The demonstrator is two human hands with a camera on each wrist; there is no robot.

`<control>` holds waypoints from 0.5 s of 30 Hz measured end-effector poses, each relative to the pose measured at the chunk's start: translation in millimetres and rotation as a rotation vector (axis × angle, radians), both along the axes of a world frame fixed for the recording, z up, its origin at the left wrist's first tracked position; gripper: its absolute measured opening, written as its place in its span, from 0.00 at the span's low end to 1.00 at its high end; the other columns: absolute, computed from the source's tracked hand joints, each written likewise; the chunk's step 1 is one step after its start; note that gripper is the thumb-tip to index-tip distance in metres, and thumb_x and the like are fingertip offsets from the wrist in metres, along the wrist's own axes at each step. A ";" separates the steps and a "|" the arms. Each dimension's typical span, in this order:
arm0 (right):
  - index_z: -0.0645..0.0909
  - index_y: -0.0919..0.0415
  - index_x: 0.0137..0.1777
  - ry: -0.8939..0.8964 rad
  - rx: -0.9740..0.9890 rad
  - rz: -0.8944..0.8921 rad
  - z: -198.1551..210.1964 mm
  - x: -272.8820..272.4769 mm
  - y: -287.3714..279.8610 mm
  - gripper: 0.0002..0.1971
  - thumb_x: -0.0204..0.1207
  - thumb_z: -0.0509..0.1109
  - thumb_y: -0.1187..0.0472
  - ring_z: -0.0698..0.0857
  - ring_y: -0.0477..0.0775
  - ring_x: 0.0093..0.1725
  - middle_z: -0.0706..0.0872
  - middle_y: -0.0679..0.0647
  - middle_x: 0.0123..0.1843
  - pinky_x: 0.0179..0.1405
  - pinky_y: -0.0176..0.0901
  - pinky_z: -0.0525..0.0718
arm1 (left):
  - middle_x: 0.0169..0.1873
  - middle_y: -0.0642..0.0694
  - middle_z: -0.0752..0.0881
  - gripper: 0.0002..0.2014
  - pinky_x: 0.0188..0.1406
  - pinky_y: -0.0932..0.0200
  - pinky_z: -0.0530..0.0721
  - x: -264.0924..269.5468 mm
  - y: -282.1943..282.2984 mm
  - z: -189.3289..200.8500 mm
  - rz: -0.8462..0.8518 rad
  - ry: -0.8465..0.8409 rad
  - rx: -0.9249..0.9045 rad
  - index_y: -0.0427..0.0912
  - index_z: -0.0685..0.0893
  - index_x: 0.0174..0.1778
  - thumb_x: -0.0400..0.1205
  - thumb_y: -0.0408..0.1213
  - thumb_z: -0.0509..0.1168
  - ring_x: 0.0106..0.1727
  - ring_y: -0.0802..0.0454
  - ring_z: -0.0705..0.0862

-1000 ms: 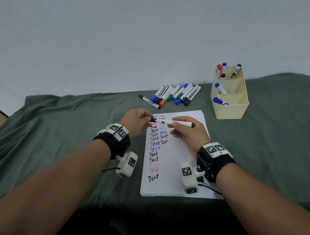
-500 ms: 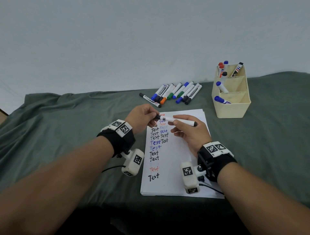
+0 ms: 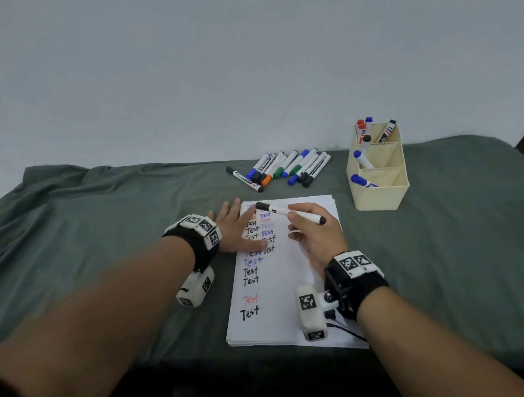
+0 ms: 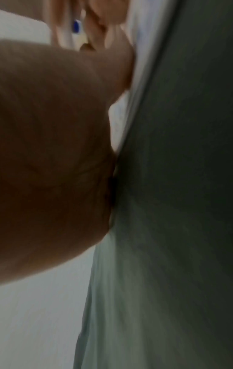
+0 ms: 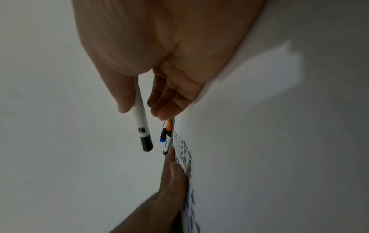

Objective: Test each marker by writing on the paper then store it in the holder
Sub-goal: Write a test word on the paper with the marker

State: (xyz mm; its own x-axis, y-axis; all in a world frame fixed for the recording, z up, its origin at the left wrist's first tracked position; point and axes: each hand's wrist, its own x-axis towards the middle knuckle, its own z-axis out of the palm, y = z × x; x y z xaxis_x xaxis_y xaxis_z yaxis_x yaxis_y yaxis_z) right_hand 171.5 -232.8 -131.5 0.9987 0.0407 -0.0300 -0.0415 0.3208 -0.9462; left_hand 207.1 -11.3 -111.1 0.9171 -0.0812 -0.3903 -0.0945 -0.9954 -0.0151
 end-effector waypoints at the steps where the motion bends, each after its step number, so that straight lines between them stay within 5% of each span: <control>1: 0.92 0.50 0.51 -0.009 -0.017 0.007 -0.6 -0.1 -0.4 0.09 0.71 0.80 0.57 0.88 0.51 0.41 0.91 0.53 0.41 0.41 0.41 0.87 | 0.85 0.49 0.33 0.63 0.80 0.30 0.43 0.2 1.0 -4.1 0.000 0.026 0.011 0.61 0.35 0.84 0.56 0.89 0.47 0.86 0.42 0.35; 6: 0.93 0.53 0.51 -0.016 -0.014 -0.026 -1.0 -1.7 -1.3 0.11 0.75 0.78 0.70 0.92 0.57 0.47 0.94 0.55 0.49 0.47 0.43 0.89 | 0.85 0.50 0.31 0.67 0.79 0.29 0.40 2.5 0.4 -8.6 0.007 0.033 0.001 0.64 0.31 0.82 0.49 0.91 0.44 0.86 0.42 0.34; 10: 0.78 0.49 0.63 -0.033 0.007 -0.101 12.6 -1.6 5.9 0.25 0.75 0.76 0.76 0.94 0.57 0.44 0.93 0.58 0.48 0.43 0.42 0.90 | 0.85 0.50 0.30 0.66 0.79 0.29 0.39 1.3 0.8 -6.3 0.012 0.038 -0.014 0.62 0.33 0.83 0.51 0.90 0.46 0.86 0.42 0.33; 15: 0.65 0.40 0.70 -0.322 -0.357 -0.159 73.2 24.9 -5.4 0.29 0.79 0.75 0.65 0.92 0.49 0.43 0.92 0.49 0.44 0.43 0.45 0.92 | 0.84 0.50 0.30 0.67 0.80 0.28 0.40 1.9 2.3 -3.8 0.009 0.060 -0.021 0.62 0.32 0.83 0.51 0.91 0.45 0.85 0.42 0.33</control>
State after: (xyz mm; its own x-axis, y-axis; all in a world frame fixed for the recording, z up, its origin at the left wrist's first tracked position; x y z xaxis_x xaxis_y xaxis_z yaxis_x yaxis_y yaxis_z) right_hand 196.4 -238.2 -58.3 0.9526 -0.0697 0.2961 0.2933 -0.0469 -0.9549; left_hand 209.0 -9.0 -114.9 0.8927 -0.0813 -0.4432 -0.0853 -0.9963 0.0109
